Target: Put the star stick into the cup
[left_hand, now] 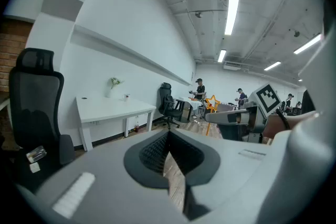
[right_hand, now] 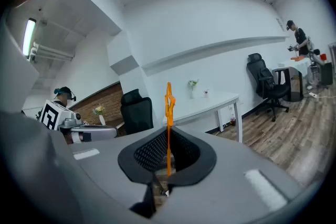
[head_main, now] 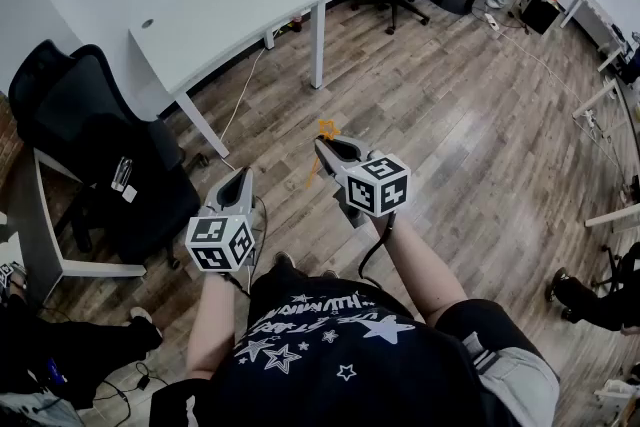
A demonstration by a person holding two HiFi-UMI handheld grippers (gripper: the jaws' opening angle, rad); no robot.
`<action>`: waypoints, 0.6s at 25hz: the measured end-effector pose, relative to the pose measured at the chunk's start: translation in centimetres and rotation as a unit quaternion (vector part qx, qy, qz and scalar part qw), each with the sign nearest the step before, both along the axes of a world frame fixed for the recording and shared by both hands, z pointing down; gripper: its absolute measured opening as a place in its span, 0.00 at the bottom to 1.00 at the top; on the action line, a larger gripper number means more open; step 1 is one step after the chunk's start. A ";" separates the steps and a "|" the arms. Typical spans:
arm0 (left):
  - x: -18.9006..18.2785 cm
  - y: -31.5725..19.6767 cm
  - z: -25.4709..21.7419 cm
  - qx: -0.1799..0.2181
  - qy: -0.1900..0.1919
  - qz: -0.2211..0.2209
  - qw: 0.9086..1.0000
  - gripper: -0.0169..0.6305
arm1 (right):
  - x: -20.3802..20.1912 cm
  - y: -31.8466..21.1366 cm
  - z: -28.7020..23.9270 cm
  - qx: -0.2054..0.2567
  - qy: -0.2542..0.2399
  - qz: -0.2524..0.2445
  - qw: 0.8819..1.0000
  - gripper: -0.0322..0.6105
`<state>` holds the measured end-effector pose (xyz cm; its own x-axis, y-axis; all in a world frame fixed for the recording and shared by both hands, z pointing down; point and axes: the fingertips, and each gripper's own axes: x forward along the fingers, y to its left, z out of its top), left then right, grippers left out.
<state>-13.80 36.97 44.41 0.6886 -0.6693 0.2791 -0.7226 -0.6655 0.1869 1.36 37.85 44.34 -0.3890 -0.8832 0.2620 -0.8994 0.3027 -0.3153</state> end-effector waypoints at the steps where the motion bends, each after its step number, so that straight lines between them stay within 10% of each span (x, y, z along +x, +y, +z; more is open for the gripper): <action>1: 0.0 -0.1 0.0 0.000 0.000 0.000 1.000 0.03 | 0.0 -0.1 0.0 -0.001 0.000 0.000 1.000 0.10; 15: 0.8 0.0 0.4 -0.002 -0.002 0.006 1.000 0.03 | 0.5 1.0 0.6 -0.003 -0.004 0.003 1.000 0.10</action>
<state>-13.03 36.94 44.85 0.6946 -0.6606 0.2847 -0.7161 -0.6728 0.1858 1.82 38.80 44.89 -0.3854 -0.8843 0.2635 -0.8989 0.2954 -0.3236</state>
